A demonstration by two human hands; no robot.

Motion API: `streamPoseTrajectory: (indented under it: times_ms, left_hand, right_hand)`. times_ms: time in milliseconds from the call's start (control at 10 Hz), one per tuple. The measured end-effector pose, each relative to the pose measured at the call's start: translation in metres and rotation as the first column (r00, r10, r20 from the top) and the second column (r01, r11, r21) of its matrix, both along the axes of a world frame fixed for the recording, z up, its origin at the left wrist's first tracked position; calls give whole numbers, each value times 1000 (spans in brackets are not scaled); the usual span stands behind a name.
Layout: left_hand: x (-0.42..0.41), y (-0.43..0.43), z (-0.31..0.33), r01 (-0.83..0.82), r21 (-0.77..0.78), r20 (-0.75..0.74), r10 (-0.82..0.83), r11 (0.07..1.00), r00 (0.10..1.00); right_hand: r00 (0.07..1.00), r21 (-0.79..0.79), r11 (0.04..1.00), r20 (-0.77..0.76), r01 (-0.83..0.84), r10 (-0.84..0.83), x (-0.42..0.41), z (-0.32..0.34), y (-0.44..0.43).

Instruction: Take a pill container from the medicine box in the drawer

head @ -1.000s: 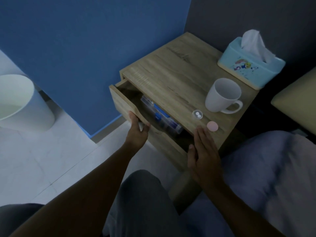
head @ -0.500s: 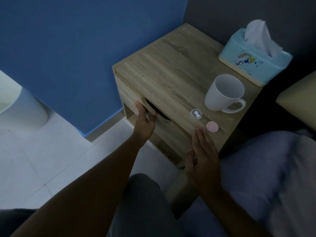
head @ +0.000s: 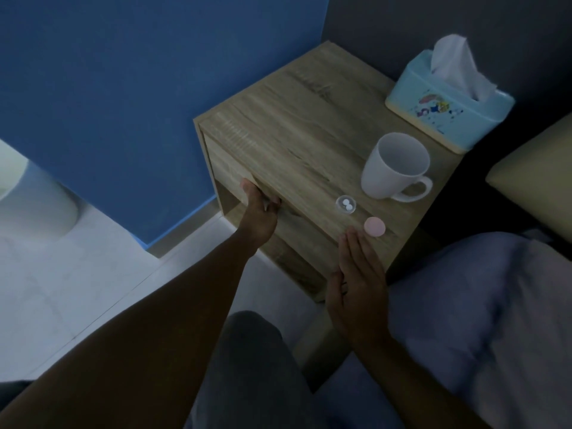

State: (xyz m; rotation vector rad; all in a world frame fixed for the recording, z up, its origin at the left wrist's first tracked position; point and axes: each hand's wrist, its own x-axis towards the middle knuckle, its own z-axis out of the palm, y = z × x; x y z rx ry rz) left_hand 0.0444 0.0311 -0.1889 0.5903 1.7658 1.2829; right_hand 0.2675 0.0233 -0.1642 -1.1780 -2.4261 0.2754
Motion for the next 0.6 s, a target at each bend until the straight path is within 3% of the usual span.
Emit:
streamPoseTrajectory:
  times_ms: [200,300,400,500,600]
  left_hand:
    - [-7,-30,26,183,-285,-223,-251,941,942]
    - [-4,-41,66,213,-359,-398,-356,909,846]
    - [2,-46,110,261,-361,-516,-425,895,744]
    - [7,-51,154,295,-369,-598,-468,881,651]
    - [6,-52,186,283,-393,-668,-483,875,566]
  right_hand:
    - [994,-120,992,97,-30,42,3,13,0]
    - [984,-207,978,165,-26,61,1,28,5]
    - [995,-247,969,93,-15,39,-1,53,4]
    - [997,-162,984,-25,-70,67,-10,81,3]
    - [994,-146,984,-33,-106,103,-30,111,9]
